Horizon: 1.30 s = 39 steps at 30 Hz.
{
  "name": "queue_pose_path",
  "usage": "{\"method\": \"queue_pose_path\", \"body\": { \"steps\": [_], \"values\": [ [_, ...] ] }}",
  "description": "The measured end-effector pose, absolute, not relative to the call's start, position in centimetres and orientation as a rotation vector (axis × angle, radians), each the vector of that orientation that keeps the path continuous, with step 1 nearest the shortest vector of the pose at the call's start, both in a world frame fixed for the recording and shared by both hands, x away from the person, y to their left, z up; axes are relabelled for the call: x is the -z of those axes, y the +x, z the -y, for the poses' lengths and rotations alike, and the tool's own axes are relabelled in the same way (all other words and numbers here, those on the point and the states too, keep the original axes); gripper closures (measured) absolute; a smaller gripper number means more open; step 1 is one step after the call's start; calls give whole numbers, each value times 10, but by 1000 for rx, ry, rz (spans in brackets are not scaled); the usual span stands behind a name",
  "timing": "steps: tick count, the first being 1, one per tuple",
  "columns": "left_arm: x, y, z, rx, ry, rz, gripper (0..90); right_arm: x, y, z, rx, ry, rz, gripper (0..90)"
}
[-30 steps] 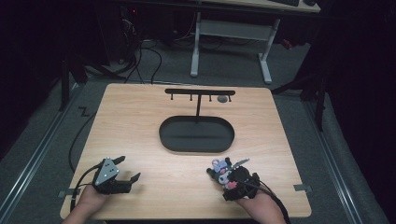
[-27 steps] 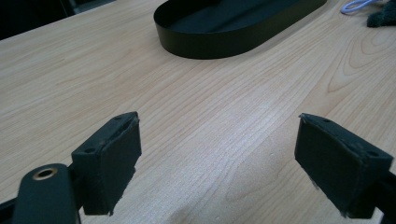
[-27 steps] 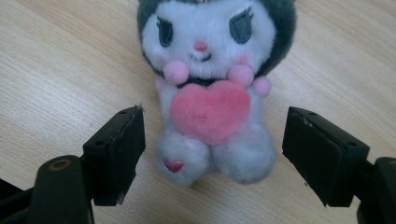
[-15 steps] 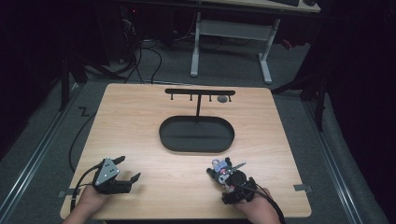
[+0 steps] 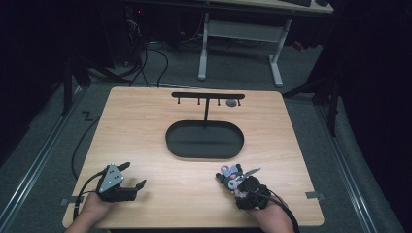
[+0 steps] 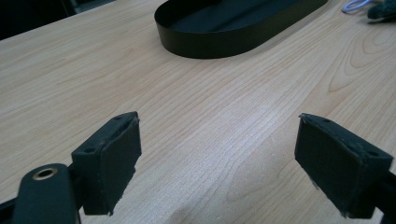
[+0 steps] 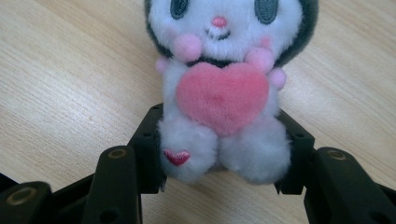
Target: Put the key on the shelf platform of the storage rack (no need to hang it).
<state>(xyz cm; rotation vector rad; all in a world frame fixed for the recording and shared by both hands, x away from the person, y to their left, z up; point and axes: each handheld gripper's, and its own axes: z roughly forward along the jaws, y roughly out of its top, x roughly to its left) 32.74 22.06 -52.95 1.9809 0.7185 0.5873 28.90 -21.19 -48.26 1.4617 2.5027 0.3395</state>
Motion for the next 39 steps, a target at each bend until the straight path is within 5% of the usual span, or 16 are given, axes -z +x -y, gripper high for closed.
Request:
{"method": "queue_pose_path", "body": {
  "steps": [39],
  "values": [
    [529, 324, -224, -604, 1944, -725, 155, 441, 314, 231, -462, 1566, -2403, 486]
  ]
}}
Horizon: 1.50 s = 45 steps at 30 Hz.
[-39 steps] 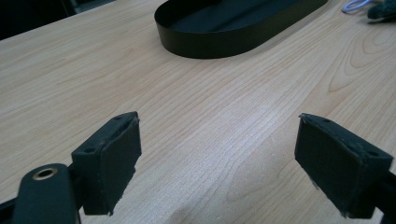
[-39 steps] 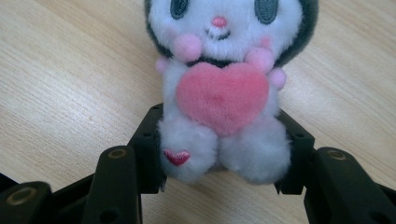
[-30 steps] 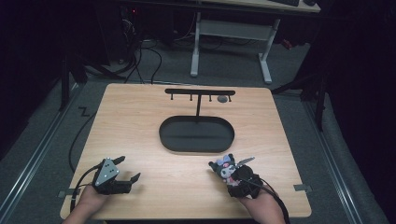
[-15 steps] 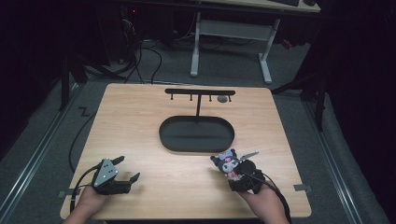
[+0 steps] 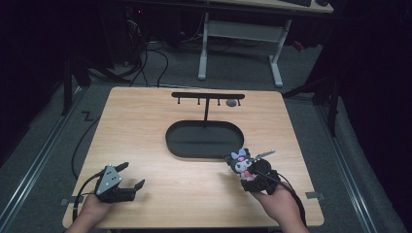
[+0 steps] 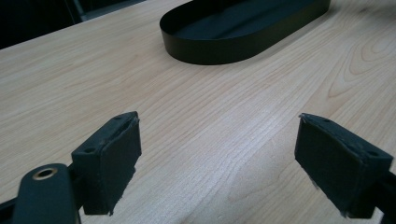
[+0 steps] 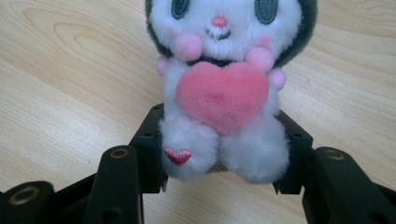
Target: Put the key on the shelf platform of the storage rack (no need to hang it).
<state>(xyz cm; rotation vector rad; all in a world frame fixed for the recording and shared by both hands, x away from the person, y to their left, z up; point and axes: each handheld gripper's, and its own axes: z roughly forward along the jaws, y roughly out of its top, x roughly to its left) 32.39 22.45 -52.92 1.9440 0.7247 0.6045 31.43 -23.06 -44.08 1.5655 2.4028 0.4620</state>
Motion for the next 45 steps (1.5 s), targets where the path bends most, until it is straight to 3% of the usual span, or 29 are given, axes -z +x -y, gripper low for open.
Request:
{"method": "queue_pose_path", "body": {
  "steps": [45],
  "values": [
    [529, 324, -224, -596, 1954, -704, 155, 423, 373, 190, -508, 1492, -2397, 490]
  ]
}}
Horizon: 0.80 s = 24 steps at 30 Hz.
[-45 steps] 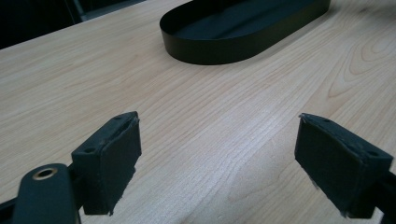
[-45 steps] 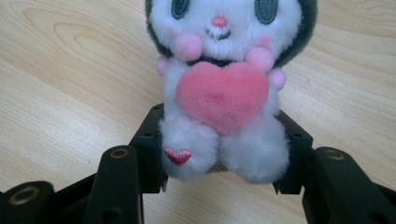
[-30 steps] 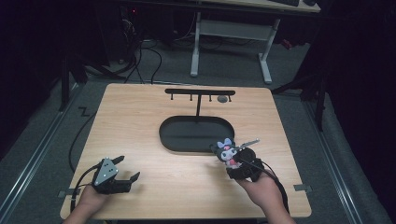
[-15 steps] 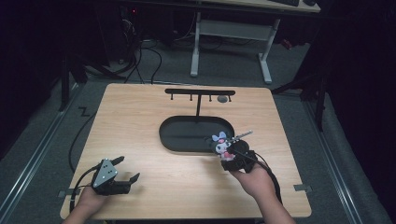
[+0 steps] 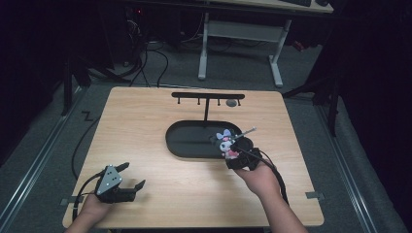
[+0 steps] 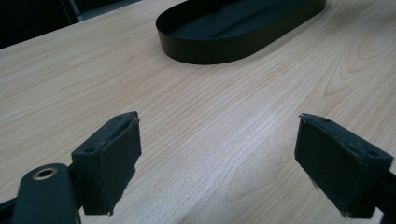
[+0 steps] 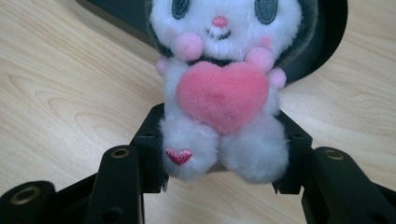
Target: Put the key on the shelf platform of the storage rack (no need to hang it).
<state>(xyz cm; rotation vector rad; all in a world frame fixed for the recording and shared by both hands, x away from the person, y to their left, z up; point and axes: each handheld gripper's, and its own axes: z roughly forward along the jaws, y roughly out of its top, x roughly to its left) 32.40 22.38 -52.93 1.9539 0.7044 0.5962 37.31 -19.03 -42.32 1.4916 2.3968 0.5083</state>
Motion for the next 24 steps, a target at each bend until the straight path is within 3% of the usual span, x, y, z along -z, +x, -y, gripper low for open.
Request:
{"method": "queue_pose_path", "body": {
  "steps": [24],
  "values": [
    [529, 326, -224, -584, 1953, -707, 155, 425, 422, 164, -521, 1474, -2374, 490]
  ]
}}
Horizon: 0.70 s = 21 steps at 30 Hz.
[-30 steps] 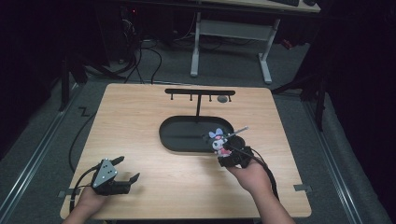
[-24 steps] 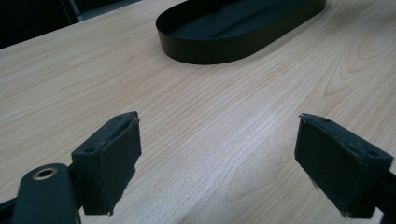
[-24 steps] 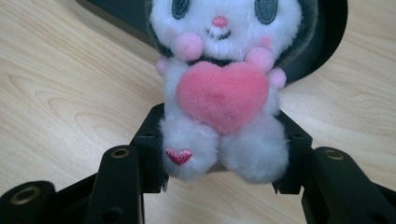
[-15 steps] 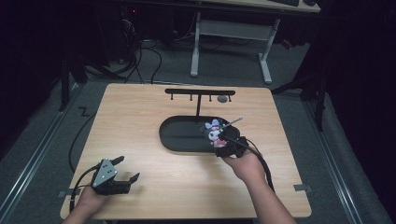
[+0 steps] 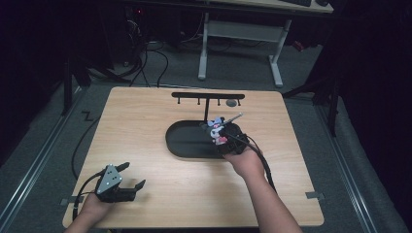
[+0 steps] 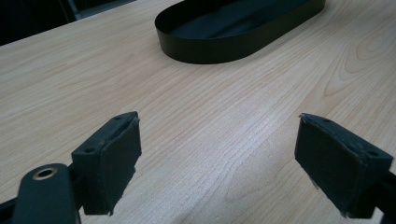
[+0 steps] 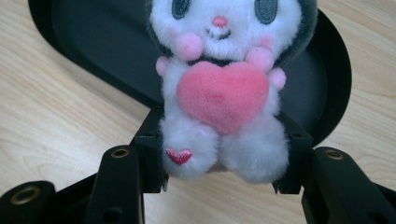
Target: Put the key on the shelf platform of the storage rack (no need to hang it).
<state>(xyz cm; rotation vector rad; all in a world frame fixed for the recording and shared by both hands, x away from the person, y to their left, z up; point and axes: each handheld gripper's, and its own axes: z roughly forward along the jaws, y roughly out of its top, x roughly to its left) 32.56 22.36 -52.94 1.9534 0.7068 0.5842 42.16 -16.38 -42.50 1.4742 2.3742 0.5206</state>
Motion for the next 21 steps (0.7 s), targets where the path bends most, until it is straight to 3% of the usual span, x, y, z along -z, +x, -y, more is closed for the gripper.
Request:
{"method": "queue_pose_path", "body": {
  "steps": [21],
  "values": [
    [529, 325, -225, -580, 1946, -710, 155, 462, 460, 149, -485, 1495, -2387, 490]
  ]
}}
